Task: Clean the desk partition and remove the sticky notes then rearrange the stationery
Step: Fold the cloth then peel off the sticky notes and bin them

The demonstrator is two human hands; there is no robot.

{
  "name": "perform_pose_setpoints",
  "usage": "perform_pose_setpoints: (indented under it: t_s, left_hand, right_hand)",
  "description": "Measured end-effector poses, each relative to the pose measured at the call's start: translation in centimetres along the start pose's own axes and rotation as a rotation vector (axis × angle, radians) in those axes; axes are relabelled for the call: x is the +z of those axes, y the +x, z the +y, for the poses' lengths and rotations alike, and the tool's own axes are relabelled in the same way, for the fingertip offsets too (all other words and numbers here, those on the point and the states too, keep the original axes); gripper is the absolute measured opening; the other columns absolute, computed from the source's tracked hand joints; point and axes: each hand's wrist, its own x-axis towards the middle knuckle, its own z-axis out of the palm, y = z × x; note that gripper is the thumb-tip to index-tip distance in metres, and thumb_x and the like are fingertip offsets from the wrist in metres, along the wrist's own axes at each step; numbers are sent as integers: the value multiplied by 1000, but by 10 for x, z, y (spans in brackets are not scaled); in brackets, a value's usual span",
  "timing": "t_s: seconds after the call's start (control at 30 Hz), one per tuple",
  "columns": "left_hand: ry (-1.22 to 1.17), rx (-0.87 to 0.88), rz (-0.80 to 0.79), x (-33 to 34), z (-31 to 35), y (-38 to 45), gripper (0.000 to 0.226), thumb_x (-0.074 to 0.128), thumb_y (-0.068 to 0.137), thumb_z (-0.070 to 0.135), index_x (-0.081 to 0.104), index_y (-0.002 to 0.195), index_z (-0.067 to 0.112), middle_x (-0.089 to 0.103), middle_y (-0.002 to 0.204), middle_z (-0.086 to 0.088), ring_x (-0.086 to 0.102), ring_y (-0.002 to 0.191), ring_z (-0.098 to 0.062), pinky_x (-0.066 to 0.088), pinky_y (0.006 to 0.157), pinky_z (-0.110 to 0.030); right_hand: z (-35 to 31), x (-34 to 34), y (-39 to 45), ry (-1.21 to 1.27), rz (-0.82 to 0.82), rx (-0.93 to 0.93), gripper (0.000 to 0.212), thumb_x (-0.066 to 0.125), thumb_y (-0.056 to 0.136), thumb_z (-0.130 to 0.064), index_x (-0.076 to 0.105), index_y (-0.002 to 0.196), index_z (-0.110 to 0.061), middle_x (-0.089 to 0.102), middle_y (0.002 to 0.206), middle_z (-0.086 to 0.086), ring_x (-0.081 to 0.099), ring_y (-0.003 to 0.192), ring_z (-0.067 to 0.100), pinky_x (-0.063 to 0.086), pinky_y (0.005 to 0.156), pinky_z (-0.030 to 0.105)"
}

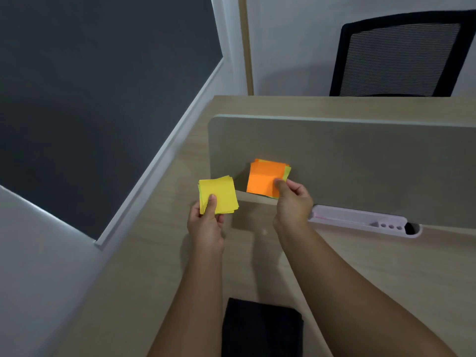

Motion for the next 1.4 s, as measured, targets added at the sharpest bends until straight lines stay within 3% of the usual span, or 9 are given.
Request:
perform_pose_setpoints:
  t_s: [0.07,0.17,0.37,0.53,0.67,0.8,1.03,1.17,1.4]
  left_hand:
    - [5,-13,19,-13,-1,-12,11,69,88,23,58,90,19,62,87,-2,57,68,-12,48,56,-21]
    - [-7,-35,37,-34,0,-34,11,65,91,21,56,95,15,62,83,-3,56,65,-13,48,49,-18]
    - [26,-76,71,-106,-11,-99,24,54,97,20,51,117,7,61,92,-9,59,70,-18,50,55,-27]
    - [-21,-119,131,-169,-25,-175,22,53,98,16,52,117,6,64,93,-12,63,67,-18,53,52,-26]
    - [-62,-60,267,-224,-31,-230,25,53,97,18,52,120,8,63,92,-8,60,70,-18,49,56,-29]
    - [-119,-45,375,-287,-35,-292,8,51,99,20,53,106,16,59,90,-6,56,71,-17,46,57,-28]
    - [-117,-72,686,-422,-69,-370,25,54,96,28,56,117,15,60,102,-5,56,87,-20,45,63,-29]
    - [-172,-157,892,-502,-110,-406,35,52,98,27,52,129,10,60,117,-14,59,88,-24,47,50,-24]
    - [-346,-323,1079,-609,-173,-407,35,51,98,26,47,131,14,53,121,-14,53,98,-25,47,63,-29]
  right_hand:
    - [-2,-2,-6,6,-25,16,19,73,78,-5,61,73,-18,61,73,-3,56,67,8,49,66,15]
    - [1,-15,-20,48,-137,64,19,69,79,2,61,77,-14,61,81,6,57,81,21,47,79,33]
    - [38,-82,-85,-191,-483,262,29,60,88,-3,56,116,-11,64,97,6,60,83,20,50,64,33]
    - [73,-129,-158,-417,-687,261,30,60,89,-3,60,118,-9,68,101,9,62,89,23,53,81,40]
    - [82,-157,-212,-534,-820,216,26,58,90,-4,59,112,-18,66,102,1,62,90,16,53,78,33]
    - [100,-188,-268,-641,-932,214,28,61,89,-7,60,113,-21,66,106,3,63,93,17,53,82,40]
    - [158,-234,-389,-848,-1134,268,42,62,86,-3,53,124,-19,59,92,6,59,84,18,52,75,35]
    - [207,-259,-434,-1012,-1231,293,38,59,88,-6,52,123,-18,59,110,8,57,98,21,52,83,38]
    - [319,-291,-469,-1323,-1140,445,39,53,88,-5,53,126,-16,55,117,12,52,102,26,48,86,41]
